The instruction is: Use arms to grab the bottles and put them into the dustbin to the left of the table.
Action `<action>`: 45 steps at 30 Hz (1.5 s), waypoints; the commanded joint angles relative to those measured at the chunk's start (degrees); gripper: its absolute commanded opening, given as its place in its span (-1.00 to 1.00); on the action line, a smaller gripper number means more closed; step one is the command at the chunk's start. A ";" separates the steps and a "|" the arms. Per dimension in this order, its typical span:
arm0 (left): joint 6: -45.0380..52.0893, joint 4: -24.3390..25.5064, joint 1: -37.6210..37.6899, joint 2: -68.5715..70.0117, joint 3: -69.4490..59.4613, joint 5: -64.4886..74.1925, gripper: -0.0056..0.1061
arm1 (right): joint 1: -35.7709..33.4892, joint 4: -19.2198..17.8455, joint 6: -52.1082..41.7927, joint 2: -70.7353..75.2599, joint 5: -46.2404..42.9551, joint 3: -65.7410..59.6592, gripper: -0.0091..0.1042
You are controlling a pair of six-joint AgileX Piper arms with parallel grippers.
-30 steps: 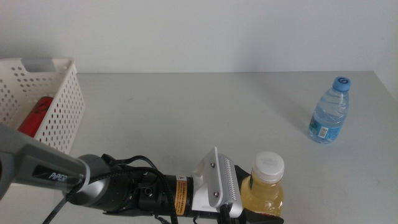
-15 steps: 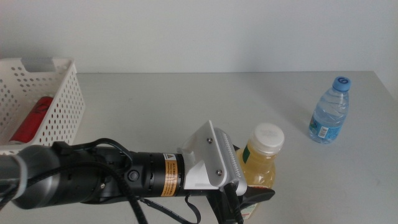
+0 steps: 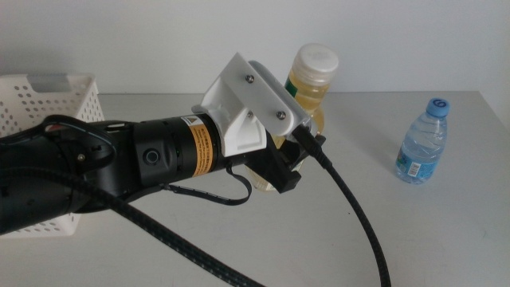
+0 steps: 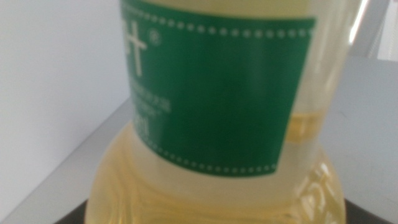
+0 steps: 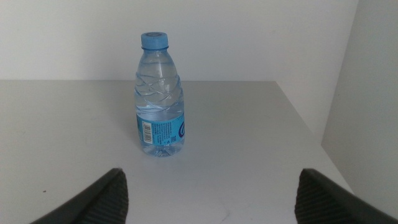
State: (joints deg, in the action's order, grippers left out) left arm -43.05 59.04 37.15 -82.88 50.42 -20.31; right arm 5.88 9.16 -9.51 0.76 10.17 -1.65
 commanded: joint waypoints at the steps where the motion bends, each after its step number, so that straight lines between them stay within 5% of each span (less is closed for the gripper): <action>1: -0.83 -3.34 -0.45 3.90 4.39 -3.29 -0.90 | -0.20 -0.30 -0.54 1.21 -4.05 0.53 0.49; 10: -0.84 -4.98 -8.79 4.83 7.20 -2.40 -0.90 | -0.20 -0.30 -0.54 1.21 -4.05 0.53 0.49; 13: 0.06 -9.69 -11.73 4.83 7.20 1.05 -0.90 | -0.20 -0.30 -0.54 1.21 -4.05 0.53 0.49; 17: 12.65 -24.56 -14.37 4.83 8.13 9.59 -0.90 | -0.20 -0.30 -0.54 1.21 -4.05 0.53 0.49; 24: 56.80 -60.39 -19.04 4.77 16.02 24.82 -0.90 | -0.20 -0.30 -0.54 1.21 -4.05 0.53 0.49; 29: 71.11 -76.10 -25.35 3.71 22.89 32.87 -0.90 | -0.20 -0.30 -0.54 1.21 -4.05 0.53 0.49; 45: 71.37 -78.19 -49.62 -8.00 46.53 69.71 -0.90 | -0.20 -0.30 -0.54 1.21 -4.05 0.53 0.49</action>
State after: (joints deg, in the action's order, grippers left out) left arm 28.36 -16.88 -10.13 -93.40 92.97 52.20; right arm 5.88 9.16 -9.51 0.76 10.17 -1.65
